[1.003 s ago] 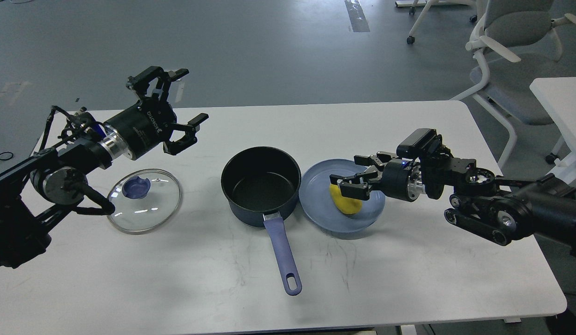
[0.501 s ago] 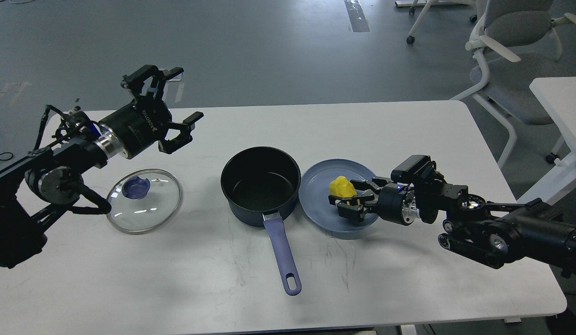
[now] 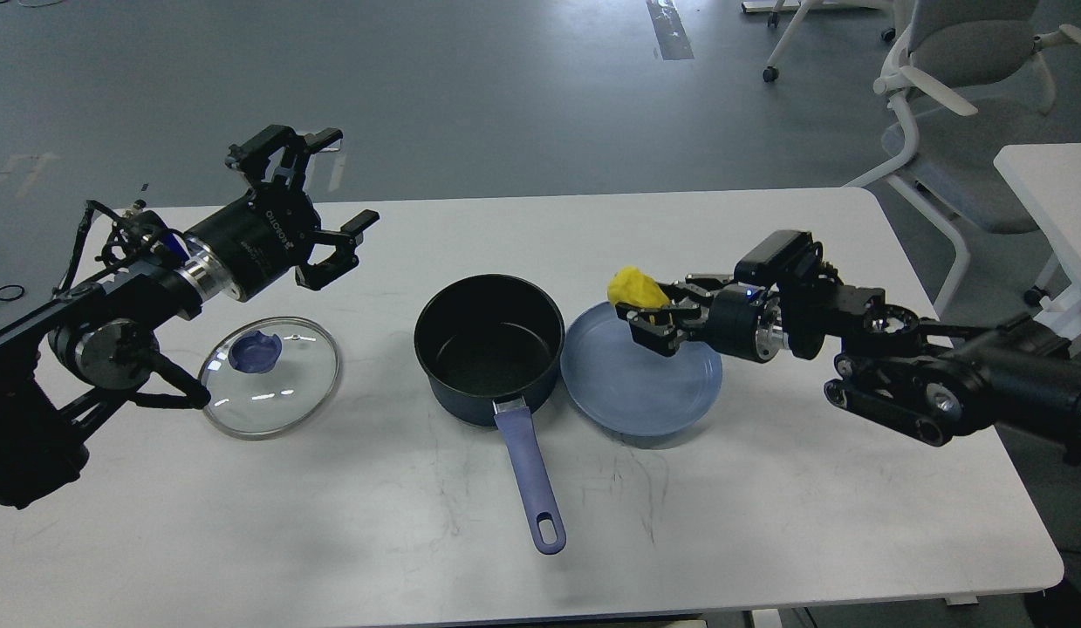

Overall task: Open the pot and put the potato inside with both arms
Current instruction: 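Lift the potato and carry it over the saucepan, then open the right gripper to drop the potato into the pan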

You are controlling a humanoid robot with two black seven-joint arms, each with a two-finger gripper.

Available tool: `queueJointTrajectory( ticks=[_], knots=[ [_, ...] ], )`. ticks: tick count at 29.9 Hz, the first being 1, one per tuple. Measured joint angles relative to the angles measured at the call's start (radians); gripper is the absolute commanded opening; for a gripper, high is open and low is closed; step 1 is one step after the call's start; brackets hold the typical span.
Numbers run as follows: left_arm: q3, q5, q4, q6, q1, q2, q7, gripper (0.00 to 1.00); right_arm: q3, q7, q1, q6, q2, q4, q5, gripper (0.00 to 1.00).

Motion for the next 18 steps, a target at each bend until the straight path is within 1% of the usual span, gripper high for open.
queueJointTrajectory(
  ticks=[3, 7, 9, 10, 11, 12, 13, 14, 15, 18],
  knots=[
    [-0.002, 0.0, -0.001, -0.001, -0.001, 0.001, 0.0, 0.98, 0.0, 0.01, 0.083, 0.008, 0.022, -0.002, 0.006, 0.25],
    [-0.002, -0.001, -0.002, -0.001, -0.003, 0.002, 0.0, 0.98, -0.022, 0.041, 0.137, 0.059, 0.148, -0.006, 0.006, 0.25],
    [-0.002, -0.001, -0.002, -0.001, -0.003, 0.003, 0.0, 0.98, -0.037, 0.047, 0.144, 0.083, 0.193, -0.008, 0.005, 0.26],
    [-0.002, -0.001, -0.002, -0.001, -0.003, 0.004, 0.0, 0.98, -0.047, 0.048, 0.144, 0.09, 0.218, -0.015, 0.004, 0.28],
    [-0.004, -0.001, -0.002, -0.001, -0.003, 0.006, 0.0, 0.98, -0.057, 0.048, 0.143, 0.094, 0.246, -0.025, 0.004, 0.38],
    [-0.007, -0.001, -0.002, -0.001, -0.003, 0.006, 0.0, 0.98, -0.065, 0.049, 0.139, 0.096, 0.268, -0.035, 0.004, 0.6],
    [-0.01, -0.001, -0.003, -0.001, -0.003, 0.008, 0.0, 0.98, -0.074, 0.049, 0.135, 0.097, 0.289, -0.05, 0.004, 0.6],
    [-0.014, -0.001, -0.005, -0.001, -0.002, 0.012, 0.0, 0.98, -0.08, 0.046, 0.13, 0.097, 0.305, -0.067, 0.004, 0.97],
    [-0.016, -0.001, -0.006, -0.001, -0.001, 0.015, 0.0, 0.98, -0.084, 0.044, 0.127, 0.097, 0.313, -0.079, 0.004, 1.0],
    [-0.018, -0.001, -0.008, -0.001, 0.0, 0.02, 0.0, 0.98, -0.084, 0.036, 0.112, 0.097, 0.325, -0.099, 0.014, 1.0]
  ],
)
